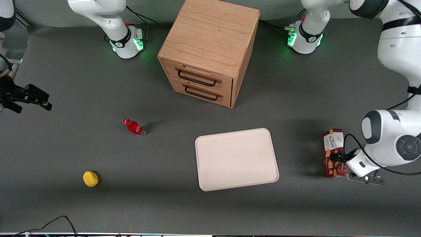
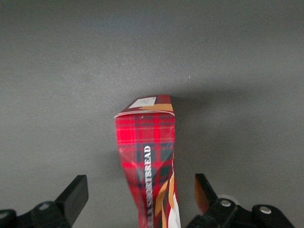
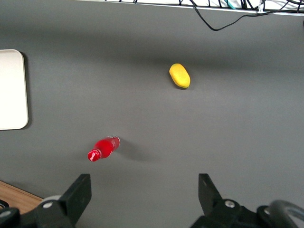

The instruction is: Place red cookie box on tray

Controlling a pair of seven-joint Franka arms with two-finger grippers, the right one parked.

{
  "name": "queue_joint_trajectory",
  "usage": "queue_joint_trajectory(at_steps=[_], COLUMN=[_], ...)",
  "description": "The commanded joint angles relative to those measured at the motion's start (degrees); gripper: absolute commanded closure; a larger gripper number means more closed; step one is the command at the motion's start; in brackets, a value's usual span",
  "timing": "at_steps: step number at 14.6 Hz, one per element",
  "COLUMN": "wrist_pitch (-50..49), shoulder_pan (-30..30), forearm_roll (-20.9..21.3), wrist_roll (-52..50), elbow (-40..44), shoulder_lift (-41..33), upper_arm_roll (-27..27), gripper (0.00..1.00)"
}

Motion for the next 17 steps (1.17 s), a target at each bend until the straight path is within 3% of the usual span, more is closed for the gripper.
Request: queue_joint_trajectory(at_steps=[1,3,4,12,17], wrist_pitch=[0.4,-0.2,-0.3,-1.4,-17.1], shoulder_pan=[-0.3,-0.3,-0.2,-0.4,-4.8], forearm_roll=[1.2,1.2,1.2,1.3,1.1], wrist_roll=[-1.4,-1.2,-1.2,-2.6,-12.5], elbow=[0.4,0.4,0.4,1.0,6.5], shoulder_lift=[0.4,0.3,0.2,-2.8,-11.2], upper_arm_roll=[0.1,0.1,0.1,-0.1,-0.7], gripper=[0.14,0.8,1.0,1.0,1.0])
